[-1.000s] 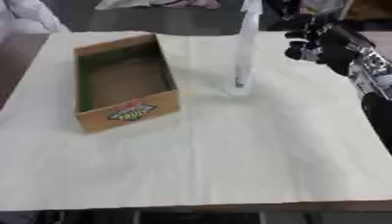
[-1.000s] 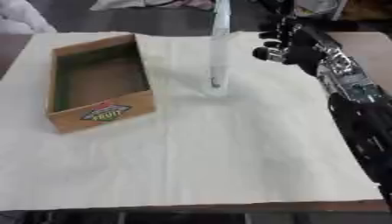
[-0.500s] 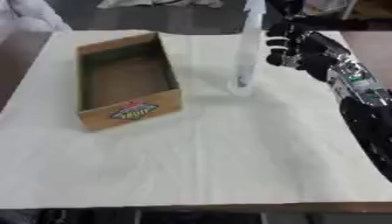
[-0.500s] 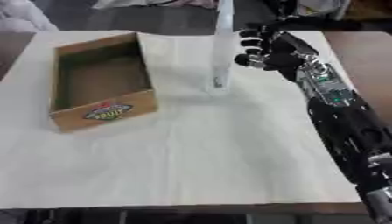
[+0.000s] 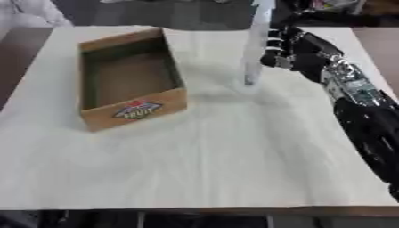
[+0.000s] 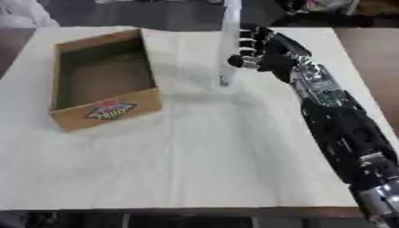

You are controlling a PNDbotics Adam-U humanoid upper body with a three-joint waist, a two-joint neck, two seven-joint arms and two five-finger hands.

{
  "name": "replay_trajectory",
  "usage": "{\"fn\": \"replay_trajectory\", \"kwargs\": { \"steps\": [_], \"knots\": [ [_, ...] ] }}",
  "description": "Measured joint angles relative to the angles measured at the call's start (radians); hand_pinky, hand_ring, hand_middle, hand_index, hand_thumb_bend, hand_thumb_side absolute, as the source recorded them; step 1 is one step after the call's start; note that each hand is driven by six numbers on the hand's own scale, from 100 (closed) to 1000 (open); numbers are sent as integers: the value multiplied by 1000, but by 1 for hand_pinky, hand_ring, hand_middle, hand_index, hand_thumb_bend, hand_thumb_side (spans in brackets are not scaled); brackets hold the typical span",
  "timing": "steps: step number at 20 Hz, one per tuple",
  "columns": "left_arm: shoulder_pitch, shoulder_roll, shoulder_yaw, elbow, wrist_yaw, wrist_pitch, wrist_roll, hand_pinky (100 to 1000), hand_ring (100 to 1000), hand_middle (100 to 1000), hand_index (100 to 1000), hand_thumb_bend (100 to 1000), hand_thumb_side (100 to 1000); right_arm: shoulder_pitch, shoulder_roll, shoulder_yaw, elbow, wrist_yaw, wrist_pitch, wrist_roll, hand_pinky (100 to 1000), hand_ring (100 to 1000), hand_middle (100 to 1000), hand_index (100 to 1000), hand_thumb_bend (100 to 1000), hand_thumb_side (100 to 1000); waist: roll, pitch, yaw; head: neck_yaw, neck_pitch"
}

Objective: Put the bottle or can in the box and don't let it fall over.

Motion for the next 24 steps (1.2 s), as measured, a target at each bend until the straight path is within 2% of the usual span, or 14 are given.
{"fn": "replay_trajectory", "kwargs": {
  "steps": [9,24],
  "knots": [
    [0,0,0,-24,16,-5,-2,729,834,787,861,1000,673,-14,12,6,-1,2,-7,10,937,905,854,962,662,135,0,26,7,-13,0],
    [-1,-8,0,-30,18,-5,-1,728,830,786,858,1000,672,-30,32,6,2,10,-4,4,944,874,837,948,649,127,-1,39,17,-20,0]
  ]
}}
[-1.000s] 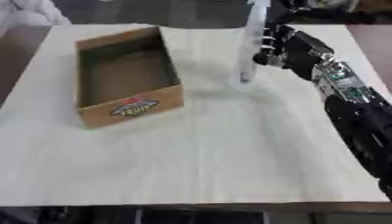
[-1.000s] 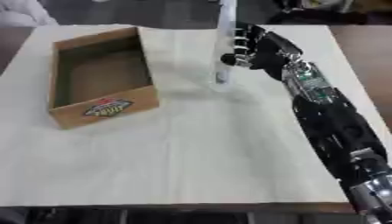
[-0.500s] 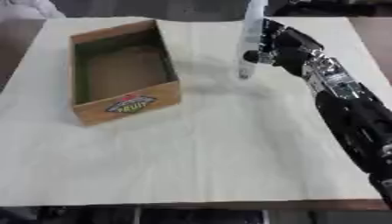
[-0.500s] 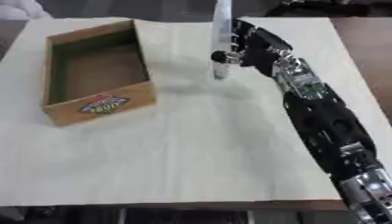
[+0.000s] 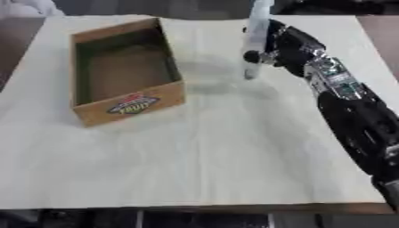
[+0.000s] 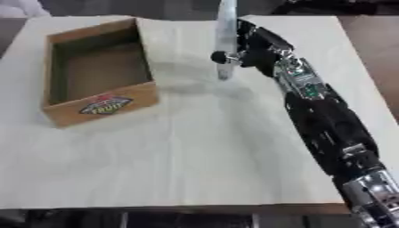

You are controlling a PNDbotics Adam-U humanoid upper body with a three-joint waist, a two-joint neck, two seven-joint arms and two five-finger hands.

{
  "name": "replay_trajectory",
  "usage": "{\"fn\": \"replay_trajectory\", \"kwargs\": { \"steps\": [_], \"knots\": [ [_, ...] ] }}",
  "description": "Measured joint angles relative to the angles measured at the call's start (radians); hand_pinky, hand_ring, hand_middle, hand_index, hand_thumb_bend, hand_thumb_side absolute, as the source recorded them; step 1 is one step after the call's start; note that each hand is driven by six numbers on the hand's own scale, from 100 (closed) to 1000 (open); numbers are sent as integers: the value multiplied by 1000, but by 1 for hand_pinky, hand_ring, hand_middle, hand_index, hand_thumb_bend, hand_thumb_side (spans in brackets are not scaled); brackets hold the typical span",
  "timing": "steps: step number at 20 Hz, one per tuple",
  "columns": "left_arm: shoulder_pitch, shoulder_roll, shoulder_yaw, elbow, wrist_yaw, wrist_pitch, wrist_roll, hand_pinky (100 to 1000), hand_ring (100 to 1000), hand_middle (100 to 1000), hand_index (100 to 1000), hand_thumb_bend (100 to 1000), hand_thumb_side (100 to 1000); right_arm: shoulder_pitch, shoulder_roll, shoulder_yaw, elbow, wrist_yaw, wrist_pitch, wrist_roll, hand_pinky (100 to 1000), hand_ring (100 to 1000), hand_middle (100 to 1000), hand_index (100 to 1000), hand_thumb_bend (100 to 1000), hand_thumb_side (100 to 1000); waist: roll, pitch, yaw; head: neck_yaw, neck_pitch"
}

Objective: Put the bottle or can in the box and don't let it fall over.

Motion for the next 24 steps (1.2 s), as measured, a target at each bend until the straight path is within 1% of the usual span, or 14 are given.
{"fn": "replay_trajectory", "kwargs": {
  "steps": [2,6,7,8,9,10,12,14,16,17,18,21,22,24],
  "knots": [
    [0,0,0,0,1,0,0,728,830,786,858,1000,671,0,0,0,2,4,1,-1,943,871,832,944,645,126,0,1,0,0,0],
    [0,0,0,0,3,0,1,728,829,784,854,1000,671,-3,2,0,6,8,8,-17,944,830,794,914,600,116,0,3,0,-2,0],
    [0,0,0,-1,3,0,1,728,829,784,853,1000,671,-6,3,0,9,9,10,-25,950,809,767,897,567,103,-1,3,0,-3,0],
    [0,0,0,-1,3,0,1,728,829,784,852,1000,671,-9,5,-1,10,11,14,-33,952,801,758,890,552,100,-1,4,0,-3,0],
    [0,0,0,-2,3,-1,1,728,828,783,851,1000,670,-9,7,-1,11,13,17,-41,965,775,726,866,521,100,-1,4,0,-4,0],
    [0,0,0,-3,4,-1,1,728,828,782,851,1000,670,-9,9,-1,13,14,22,-49,966,772,722,863,518,100,-2,4,0,-4,0],
    [0,-1,0,-4,6,-1,2,727,828,781,850,1000,669,-11,10,0,16,14,32,-59,971,726,660,817,481,100,-3,4,1,-4,0],
    [1,-1,0,-5,7,-2,3,727,827,780,848,1000,668,-16,10,0,17,14,40,-67,972,637,568,737,450,100,-3,5,1,-4,0],
    [1,-1,0,-5,8,-2,4,727,827,779,847,1000,667,-20,14,0,21,14,48,-75,971,568,504,674,393,100,-3,5,2,-5,0],
    [1,-1,0,-5,8,-2,4,727,827,779,846,1000,666,-22,17,0,23,14,52,-80,964,515,459,623,345,100,-3,5,2,-5,0],
    [1,-1,0,-6,8,-2,5,727,826,778,846,1000,666,-24,17,0,25,13,56,-88,959,481,424,586,313,100,-3,6,2,-5,0],
    [2,-1,0,-6,8,-2,5,727,826,777,844,1000,664,-26,16,0,26,6,65,-112,932,384,330,491,248,100,-3,7,2,-8,0],
    [2,-1,0,-6,8,-2,6,727,826,777,843,1000,664,-26,16,2,25,3,67,-119,926,359,305,463,229,100,-3,7,3,-9,0],
    [2,-1,0,-6,8,-1,6,728,826,776,842,1000,664,-26,14,6,21,-2,70,-130,923,341,277,421,229,100,-3,8,3,-9,0]
  ]
}}
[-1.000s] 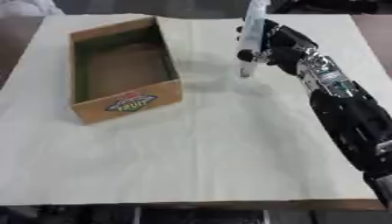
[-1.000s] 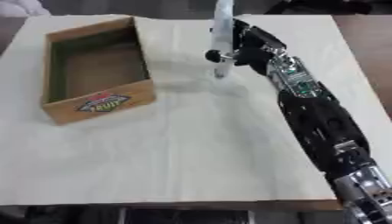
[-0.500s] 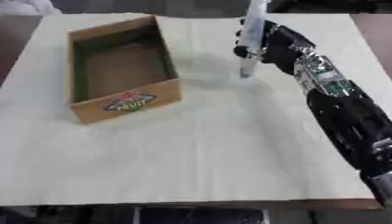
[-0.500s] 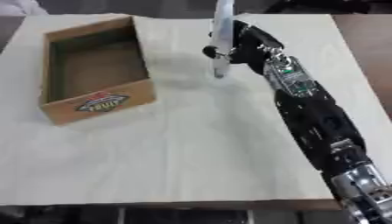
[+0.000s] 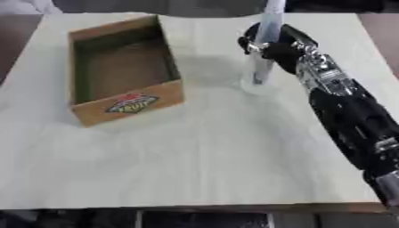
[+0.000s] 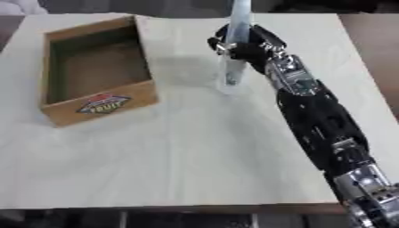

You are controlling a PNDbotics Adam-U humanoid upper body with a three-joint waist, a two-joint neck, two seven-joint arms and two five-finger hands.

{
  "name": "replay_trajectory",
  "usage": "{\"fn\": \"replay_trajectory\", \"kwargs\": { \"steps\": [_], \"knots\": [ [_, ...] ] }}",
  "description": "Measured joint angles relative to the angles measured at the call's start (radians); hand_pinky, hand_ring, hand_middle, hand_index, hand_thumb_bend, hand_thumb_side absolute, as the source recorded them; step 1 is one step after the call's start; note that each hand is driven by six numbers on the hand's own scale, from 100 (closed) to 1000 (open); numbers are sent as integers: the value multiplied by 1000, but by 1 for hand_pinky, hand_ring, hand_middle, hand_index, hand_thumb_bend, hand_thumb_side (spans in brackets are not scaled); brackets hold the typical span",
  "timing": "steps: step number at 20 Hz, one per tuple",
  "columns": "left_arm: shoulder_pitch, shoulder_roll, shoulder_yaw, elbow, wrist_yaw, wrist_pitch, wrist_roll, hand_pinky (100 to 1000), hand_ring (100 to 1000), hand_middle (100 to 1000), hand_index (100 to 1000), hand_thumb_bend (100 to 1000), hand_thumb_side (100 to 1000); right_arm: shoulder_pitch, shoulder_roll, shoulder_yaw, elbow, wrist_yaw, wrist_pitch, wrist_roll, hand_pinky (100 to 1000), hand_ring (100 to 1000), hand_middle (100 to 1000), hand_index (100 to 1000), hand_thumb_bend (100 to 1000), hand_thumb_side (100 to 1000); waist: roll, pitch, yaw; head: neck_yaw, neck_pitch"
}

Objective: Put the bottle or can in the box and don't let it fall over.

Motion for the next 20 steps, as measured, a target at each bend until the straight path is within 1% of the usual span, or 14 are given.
{"fn": "replay_trajectory", "kwargs": {
  "steps": [2,3,4,6,7,14,18,20],
  "knots": [
    [0,0,0,0,0,0,1,728,825,775,841,1000,664,0,-2,3,-3,-3,1,-6,918,321,231,359,233,100,0,1,0,0,0],
    [0,-1,0,0,1,0,1,728,825,775,841,1000,664,0,-3,5,-5,-3,1,-8,916,326,206,332,234,100,0,2,0,0,0],
    [1,-2,0,0,2,1,1,728,825,775,840,1000,665,0,-4,6,-6,-3,1,-10,903,322,154,285,245,100,0,2,0,0,0],
    [1,-5,1,0,2,1,2,727,825,774,839,1000,664,1,-4,6,-6,-4,3,-14,879,289,100,227,309,100,0,2,0,0,0],
    [1,-7,1,-1,3,1,2,727,825,774,839,1000,664,1,-5,6,-6,-5,3,-16,873,277,100,202,327,100,0,2,0,0,0],
    [5,-7,5,-2,4,2,3,728,825,772,835,1000,666,1,-6,6,-15,-22,8,-26,854,253,100,171,308,100,2,2,-1,0,0],
    [7,-7,6,-6,4,1,4,728,825,772,834,1000,666,-4,-7,6,-41,-38,13,-42,847,252,100,172,295,100,2,2,-2,0,0],
    [8,-7,6,-6,4,1,4,728,825,772,834,1000,667,-19,-8,7,-60,-49,18,-54,847,254,100,173,289,100,2,2,-3,0,0]
  ]
}}
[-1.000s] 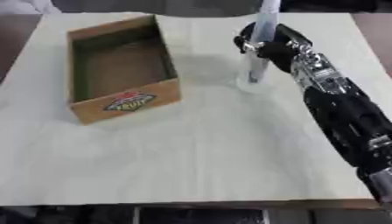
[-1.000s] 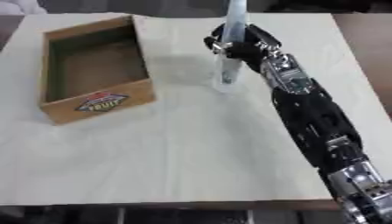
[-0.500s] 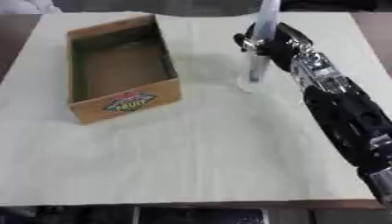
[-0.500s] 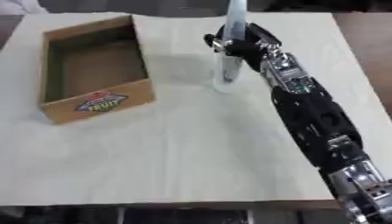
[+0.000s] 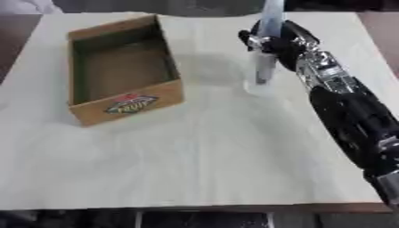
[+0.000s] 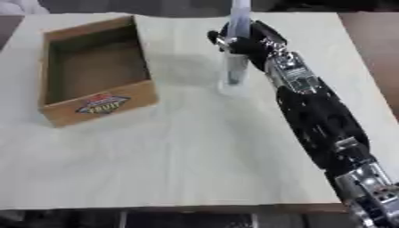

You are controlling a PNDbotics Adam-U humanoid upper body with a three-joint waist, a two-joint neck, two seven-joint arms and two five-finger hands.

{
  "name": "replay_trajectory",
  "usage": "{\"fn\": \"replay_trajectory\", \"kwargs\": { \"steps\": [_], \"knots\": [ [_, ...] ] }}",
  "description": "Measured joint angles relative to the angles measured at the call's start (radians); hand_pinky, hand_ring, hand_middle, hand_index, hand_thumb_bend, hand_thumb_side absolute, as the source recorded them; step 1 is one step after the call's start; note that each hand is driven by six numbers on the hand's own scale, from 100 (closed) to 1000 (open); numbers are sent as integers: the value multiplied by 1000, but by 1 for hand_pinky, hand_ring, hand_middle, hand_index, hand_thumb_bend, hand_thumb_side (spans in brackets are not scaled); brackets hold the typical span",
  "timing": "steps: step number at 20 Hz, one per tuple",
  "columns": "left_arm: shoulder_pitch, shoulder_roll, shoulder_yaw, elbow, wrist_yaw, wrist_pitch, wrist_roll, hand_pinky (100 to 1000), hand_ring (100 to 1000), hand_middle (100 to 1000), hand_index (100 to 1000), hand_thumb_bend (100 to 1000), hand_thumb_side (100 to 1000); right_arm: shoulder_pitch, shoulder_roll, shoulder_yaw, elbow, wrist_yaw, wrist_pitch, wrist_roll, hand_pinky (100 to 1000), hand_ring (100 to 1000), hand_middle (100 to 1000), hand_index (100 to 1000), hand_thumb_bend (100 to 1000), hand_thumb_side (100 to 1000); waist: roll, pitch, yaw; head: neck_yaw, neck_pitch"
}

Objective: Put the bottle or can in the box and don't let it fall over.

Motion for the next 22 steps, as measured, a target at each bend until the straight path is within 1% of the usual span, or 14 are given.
{"fn": "replay_trajectory", "kwargs": {
  "steps": [6,10,15,19,22],
  "knots": [
    [1,0,0,-2,0,0,0,729,825,773,834,1000,667,-61,1,17,-43,-21,20,-20,847,257,100,175,280,100,-1,0,0,-5,0],
    [1,0,0,-8,0,0,0,729,825,773,834,1000,667,-94,15,24,-57,-30,30,-24,847,259,100,176,277,100,-5,0,4,-9,0],
    [0,0,0,-13,0,0,0,729,825,774,834,1000,667,-137,50,30,-58,-43,39,-29,847,262,100,177,274,100,-7,0,16,-17,0],
    [-9,0,0,-19,0,0,-2,730,825,774,835,1000,667,-191,87,34,-50,-47,41,-42,843,264,100,178,271,100,-10,1,35,-32,-2],
    [-18,0,-2,-28,0,2,-5,730,825,774,834,1000,667,-231,118,36,-34,-42,34,-65,843,267,100,181,270,100,-10,17,50,-49,-12]
  ]
}}
